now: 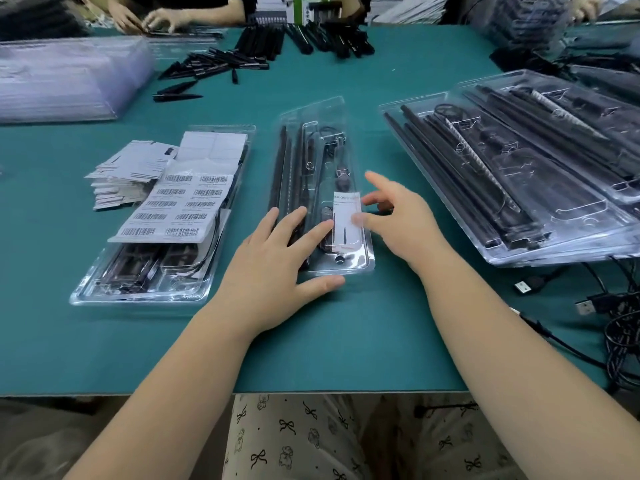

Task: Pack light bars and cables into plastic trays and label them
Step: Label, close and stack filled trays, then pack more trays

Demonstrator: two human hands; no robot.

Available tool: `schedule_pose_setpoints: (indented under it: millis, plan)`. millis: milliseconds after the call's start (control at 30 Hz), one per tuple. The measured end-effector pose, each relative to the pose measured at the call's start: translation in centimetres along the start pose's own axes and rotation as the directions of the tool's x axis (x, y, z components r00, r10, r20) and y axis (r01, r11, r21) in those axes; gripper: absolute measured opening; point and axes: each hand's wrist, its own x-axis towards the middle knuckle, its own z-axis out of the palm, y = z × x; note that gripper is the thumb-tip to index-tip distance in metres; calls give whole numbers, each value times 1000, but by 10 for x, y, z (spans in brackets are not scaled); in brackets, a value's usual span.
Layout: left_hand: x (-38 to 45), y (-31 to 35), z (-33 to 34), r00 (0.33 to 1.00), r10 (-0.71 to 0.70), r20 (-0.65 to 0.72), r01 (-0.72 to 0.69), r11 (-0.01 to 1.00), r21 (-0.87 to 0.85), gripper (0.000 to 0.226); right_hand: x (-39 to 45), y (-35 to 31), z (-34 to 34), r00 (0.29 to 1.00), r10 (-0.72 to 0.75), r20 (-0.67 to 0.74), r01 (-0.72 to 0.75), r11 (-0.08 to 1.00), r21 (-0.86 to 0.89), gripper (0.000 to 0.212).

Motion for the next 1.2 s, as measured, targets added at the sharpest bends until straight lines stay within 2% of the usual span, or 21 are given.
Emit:
schedule_pose_setpoints:
  millis: [67,167,233,333,433,500,567,600,667,800,833,867,900,933,967,1033,1100,1200]
  plan:
    - [0,-1,-1,1000,-2,-1,2,1000,0,90,1,2,-3,1000,27,-3,-26,999,45,70]
    - [0,0,-1,1000,4,-3,-4,1000,-8,89,3,2,-1,1000,-11,-7,10,997,-80,33]
    - [0,1,-2,1000,1,-4,-1,1000,-28,88,5,2,-1,999,-22,33,26,991,-131,23]
    - [-1,2,-3,1000,-10,-8,10,999,33,87,5,3,-2,993,-34,109,54,981,-185,23]
    - [-1,17,-4,994,13,-113,1,992,124,88,5,0,-1,990,-42,132,78,956,-281,28]
    - [3,29,-3,980,78,-184,-57,991,119,83,6,-4,1,993,18,115,6,978,-207,30]
    - [9,35,-3,979,106,-173,-89,991,103,76,4,-7,0,992,107,66,-107,994,-11,25]
    - [10,36,-2,977,113,-180,-96,990,104,73,2,-7,0,993,109,47,-110,993,39,25]
    - [10,36,1,970,118,-211,-95,989,116,68,0,-6,0,999,18,37,-16,998,-55,30]
    - [8,33,4,979,117,-164,-95,985,141,75,-2,-3,2,994,-102,44,110,959,-260,32]
    - [8,32,3,982,116,-148,-94,985,147,78,-1,-3,2,994,-109,25,112,960,-257,28]
    - [9,32,2,986,110,-127,-89,983,158,80,-1,-2,2,997,-74,9,74,976,-205,16]
    - [9,32,2,989,102,-103,-82,980,179,82,-2,-1,1,1000,-31,-4,30,989,-144,15]
    - [9,32,2,992,92,-82,-74,976,203,84,-4,-1,1,1000,11,-13,-12,995,-100,36]
    - [10,32,3,995,81,-62,-66,974,219,87,-5,-1,0,1000,23,-4,-23,995,-92,46]
    - [11,31,5,998,56,-12,-53,979,194,92,-4,0,1,999,-47,13,49,952,-302,42]
    - [13,31,6,999,48,22,-50,986,161,94,-4,-1,4,989,-135,59,146,826,-545,38]
    - [15,30,5,998,61,31,-64,986,151,93,-4,-6,5,985,-119,124,171,729,-663,38]
